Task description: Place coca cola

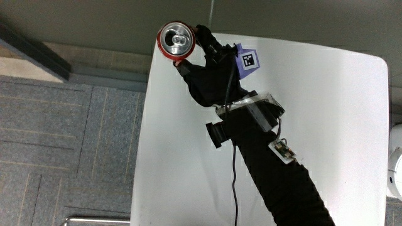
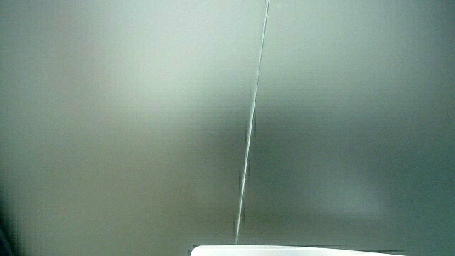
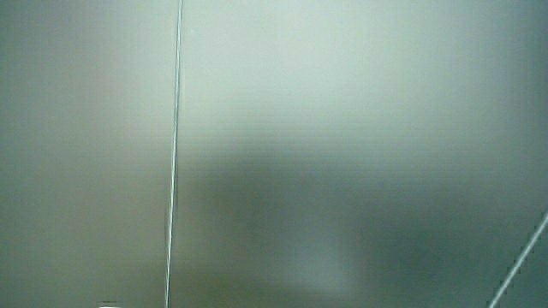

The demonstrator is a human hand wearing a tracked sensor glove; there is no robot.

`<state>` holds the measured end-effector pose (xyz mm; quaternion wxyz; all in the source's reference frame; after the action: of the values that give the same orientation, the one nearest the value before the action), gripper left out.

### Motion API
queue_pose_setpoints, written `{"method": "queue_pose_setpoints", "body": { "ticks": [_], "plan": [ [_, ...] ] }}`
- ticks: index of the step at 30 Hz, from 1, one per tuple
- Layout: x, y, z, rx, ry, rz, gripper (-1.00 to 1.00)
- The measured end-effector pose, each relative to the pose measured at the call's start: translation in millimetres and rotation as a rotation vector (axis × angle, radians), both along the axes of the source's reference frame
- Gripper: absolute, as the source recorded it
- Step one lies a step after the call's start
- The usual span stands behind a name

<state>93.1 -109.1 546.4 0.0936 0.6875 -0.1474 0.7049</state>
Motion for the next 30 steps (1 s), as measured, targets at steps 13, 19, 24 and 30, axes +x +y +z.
{"method": "queue_pose_setpoints", "body": {
  "ticks": [13, 19, 24, 30],
  "plan": [
    [7.5, 3.4, 56.6, -0.229, 0.05, 0.056, 0.0],
    [10.3, 5.8, 62.4, -0.241, 0.074, 0.055, 0.0],
    [11.9, 9.0, 62.7, -0.267, 0.064, 0.054, 0.0],
    [14.1, 9.4, 62.7, -0.254, 0.077, 0.069, 0.0]
  ]
}}
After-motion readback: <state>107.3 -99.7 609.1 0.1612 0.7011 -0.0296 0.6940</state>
